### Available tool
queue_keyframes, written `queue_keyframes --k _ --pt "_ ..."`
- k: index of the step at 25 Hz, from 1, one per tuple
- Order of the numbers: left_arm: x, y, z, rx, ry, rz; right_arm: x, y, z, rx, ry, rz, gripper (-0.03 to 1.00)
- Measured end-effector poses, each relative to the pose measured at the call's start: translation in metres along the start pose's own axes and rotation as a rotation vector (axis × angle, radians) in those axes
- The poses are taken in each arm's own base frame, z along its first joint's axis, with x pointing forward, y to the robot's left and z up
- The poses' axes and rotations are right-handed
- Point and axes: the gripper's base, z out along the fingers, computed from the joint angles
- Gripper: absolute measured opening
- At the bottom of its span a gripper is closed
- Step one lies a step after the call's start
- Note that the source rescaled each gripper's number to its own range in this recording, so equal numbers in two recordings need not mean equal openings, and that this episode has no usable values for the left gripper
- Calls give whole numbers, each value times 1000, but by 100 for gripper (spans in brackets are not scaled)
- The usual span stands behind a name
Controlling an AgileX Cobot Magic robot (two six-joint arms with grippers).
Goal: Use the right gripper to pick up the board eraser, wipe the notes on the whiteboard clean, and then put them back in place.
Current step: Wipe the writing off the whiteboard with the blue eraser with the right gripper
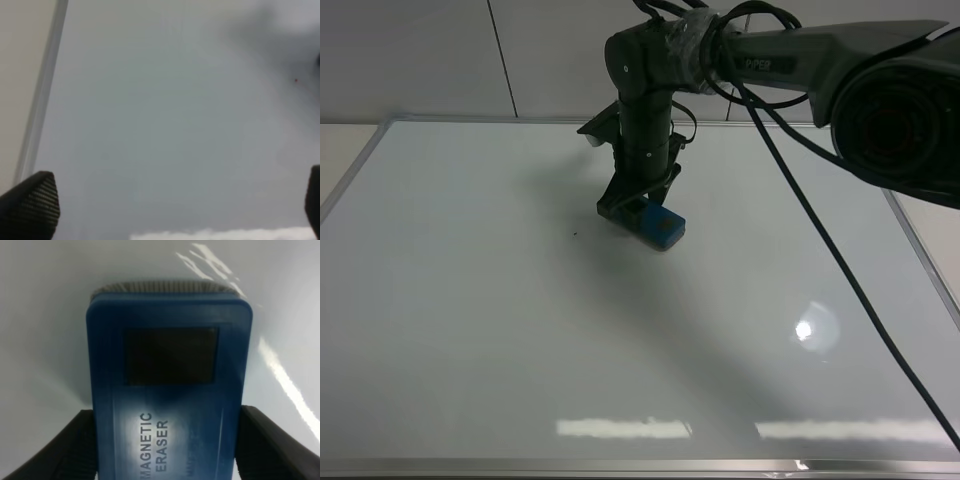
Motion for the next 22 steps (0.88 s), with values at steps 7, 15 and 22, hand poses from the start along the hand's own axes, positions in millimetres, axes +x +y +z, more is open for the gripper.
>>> queue_keyframes --k 7,15,22 --pt "0 0 0 0 0 0 -5 13 -1 10 -2 -36 3" --pt "0 0 0 0 0 0 -10 28 -1 -10 -26 -53 3" --pt "0 0 0 0 0 0 -27 40 6 3 22 -117 3"
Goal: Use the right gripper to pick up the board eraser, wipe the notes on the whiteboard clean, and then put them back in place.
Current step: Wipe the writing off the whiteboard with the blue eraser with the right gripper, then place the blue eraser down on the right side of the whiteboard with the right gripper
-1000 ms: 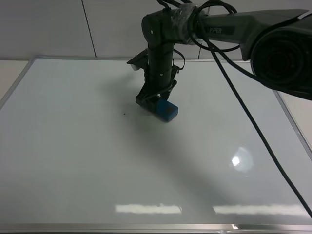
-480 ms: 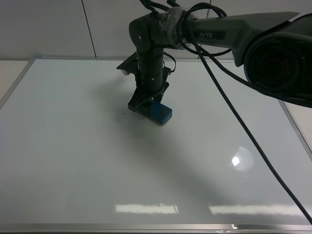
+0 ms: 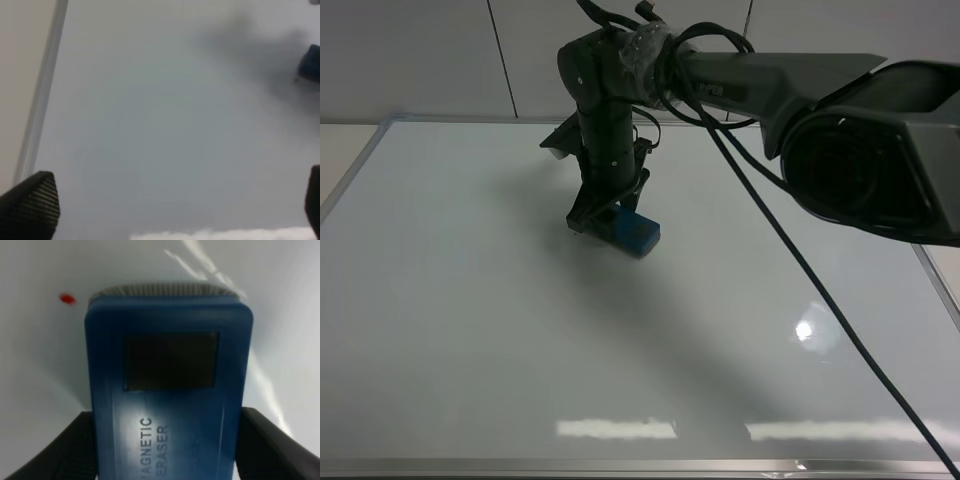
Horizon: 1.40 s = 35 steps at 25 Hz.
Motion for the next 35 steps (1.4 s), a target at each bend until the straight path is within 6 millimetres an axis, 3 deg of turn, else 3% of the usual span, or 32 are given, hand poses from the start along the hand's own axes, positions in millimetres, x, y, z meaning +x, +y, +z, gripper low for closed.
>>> queue_keyframes --k 6,15,28,35 --pt "0 0 0 0 0 0 -25 28 8 22 -44 -118 3" --pt "0 0 0 0 0 0 -45 101 14 -69 -114 -258 1" --pt "0 0 0 0 0 0 -46 102 13 -69 -113 -250 1" --pt "0 0 0 0 0 0 -44 98 -3 -16 -112 -184 1"
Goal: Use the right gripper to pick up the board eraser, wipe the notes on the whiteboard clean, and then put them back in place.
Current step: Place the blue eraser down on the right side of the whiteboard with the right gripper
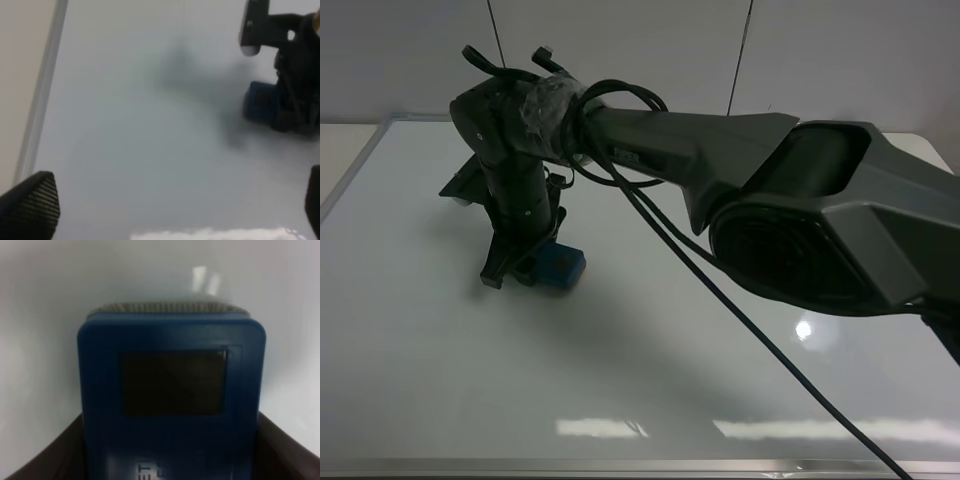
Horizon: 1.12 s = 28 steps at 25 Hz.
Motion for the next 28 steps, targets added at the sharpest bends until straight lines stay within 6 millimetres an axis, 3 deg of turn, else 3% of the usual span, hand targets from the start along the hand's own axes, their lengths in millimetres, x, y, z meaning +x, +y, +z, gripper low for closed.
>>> queue_keyframes --k 8,18,23,28 --pt "0 0 0 0 0 0 7 -32 -70 93 -106 188 1" --pt "0 0 0 0 0 0 28 -73 -127 151 -205 378 1" --pt "0 0 0 0 0 0 52 -98 -158 180 -240 448 1" --pt "0 0 0 0 0 0 96 -120 -172 187 -189 542 1"
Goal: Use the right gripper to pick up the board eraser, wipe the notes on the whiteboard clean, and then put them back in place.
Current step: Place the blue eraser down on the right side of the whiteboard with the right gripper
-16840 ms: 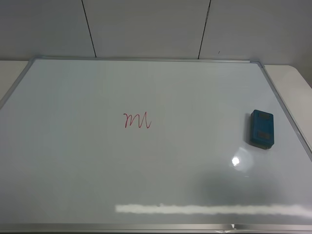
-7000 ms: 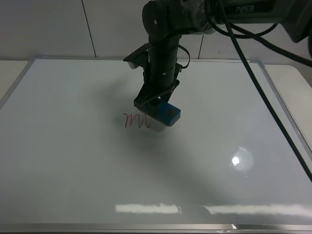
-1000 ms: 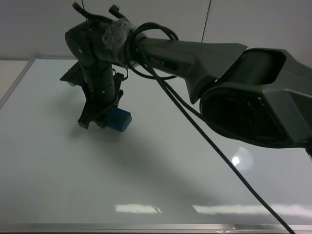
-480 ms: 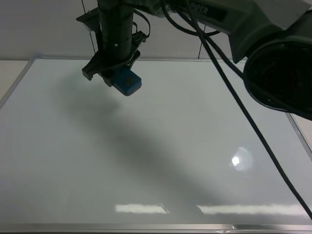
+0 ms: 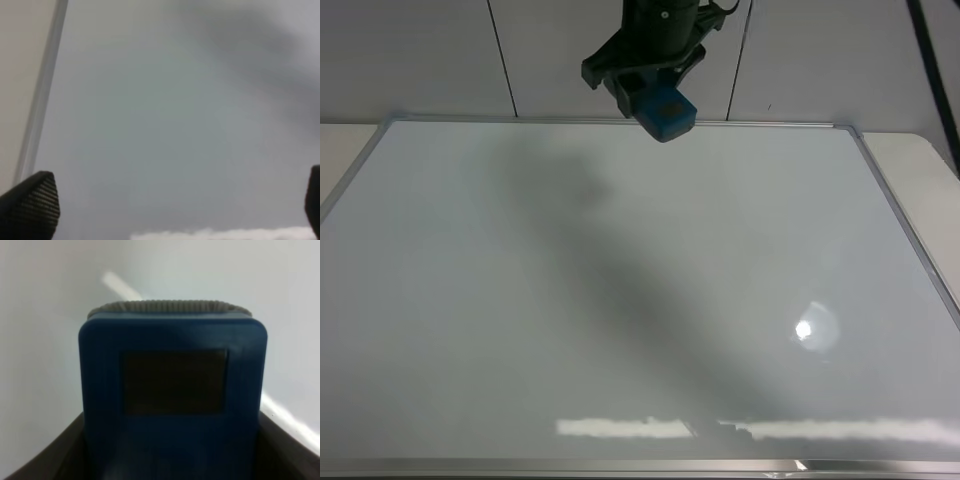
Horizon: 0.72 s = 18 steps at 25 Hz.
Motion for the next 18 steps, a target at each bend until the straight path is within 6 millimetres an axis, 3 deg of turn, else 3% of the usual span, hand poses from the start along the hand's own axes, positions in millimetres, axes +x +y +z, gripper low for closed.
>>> queue_keyframes --k 10,18 --pt "0 0 0 0 0 0 70 -55 -16 36 158 267 1" --pt "0 0 0 0 0 0 125 -65 -5 19 252 393 1"
